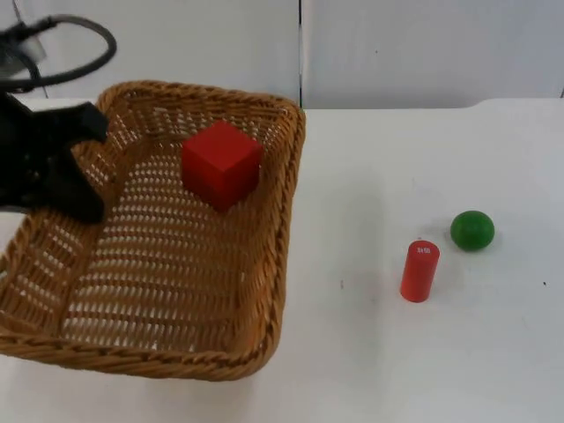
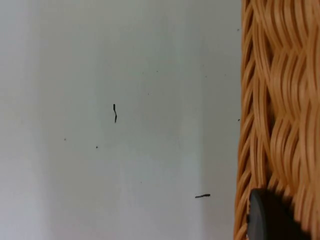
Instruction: Pick up the basket with the left hand and place the object to the left of the red cylinder into the basket with the right hand.
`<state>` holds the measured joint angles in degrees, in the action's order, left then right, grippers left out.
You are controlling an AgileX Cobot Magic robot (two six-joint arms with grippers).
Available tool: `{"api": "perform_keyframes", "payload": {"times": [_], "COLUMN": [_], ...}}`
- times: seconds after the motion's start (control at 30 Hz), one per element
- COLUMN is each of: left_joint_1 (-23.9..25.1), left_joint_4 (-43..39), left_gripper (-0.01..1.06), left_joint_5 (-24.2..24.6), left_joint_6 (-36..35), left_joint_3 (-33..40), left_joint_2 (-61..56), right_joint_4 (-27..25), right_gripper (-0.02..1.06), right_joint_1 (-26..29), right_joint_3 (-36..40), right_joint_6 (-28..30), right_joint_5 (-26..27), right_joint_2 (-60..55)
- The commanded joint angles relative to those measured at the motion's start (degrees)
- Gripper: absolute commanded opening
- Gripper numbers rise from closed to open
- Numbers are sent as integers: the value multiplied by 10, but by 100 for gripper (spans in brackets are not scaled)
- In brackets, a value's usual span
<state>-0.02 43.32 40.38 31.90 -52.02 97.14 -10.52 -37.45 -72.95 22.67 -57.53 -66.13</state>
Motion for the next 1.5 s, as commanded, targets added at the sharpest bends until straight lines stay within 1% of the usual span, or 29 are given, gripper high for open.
{"api": "perform_keyframes", "payload": {"times": [0.0, 0.1, 0.83, 1.03, 1.47], "left_joint_1": [1, 1, 1, 1, 1], "left_joint_4": [41, 43, 37, 36, 24], "left_gripper": [0, 0, 0, 0, 0], "left_joint_5": [-16, -21, -22, -34, -51], "left_joint_6": [14, 23, 24, 29, 43], "left_joint_3": [-5, -13, -149, -164, -164], "left_joint_2": [14, 31, 195, 218, 227], "right_joint_4": [-1, -1, -3, -2, -2], "right_gripper": [67, 67, 67, 67, 67], "right_joint_1": [4, 4, 4, 3, 3], "right_joint_3": [2, 2, 2, 2, 9], "right_joint_6": [-2, -2, -2, -2, -2], "right_joint_5": [-2, -2, -2, -1, 4], "right_joint_2": [4, 4, 4, 4, 4]}}
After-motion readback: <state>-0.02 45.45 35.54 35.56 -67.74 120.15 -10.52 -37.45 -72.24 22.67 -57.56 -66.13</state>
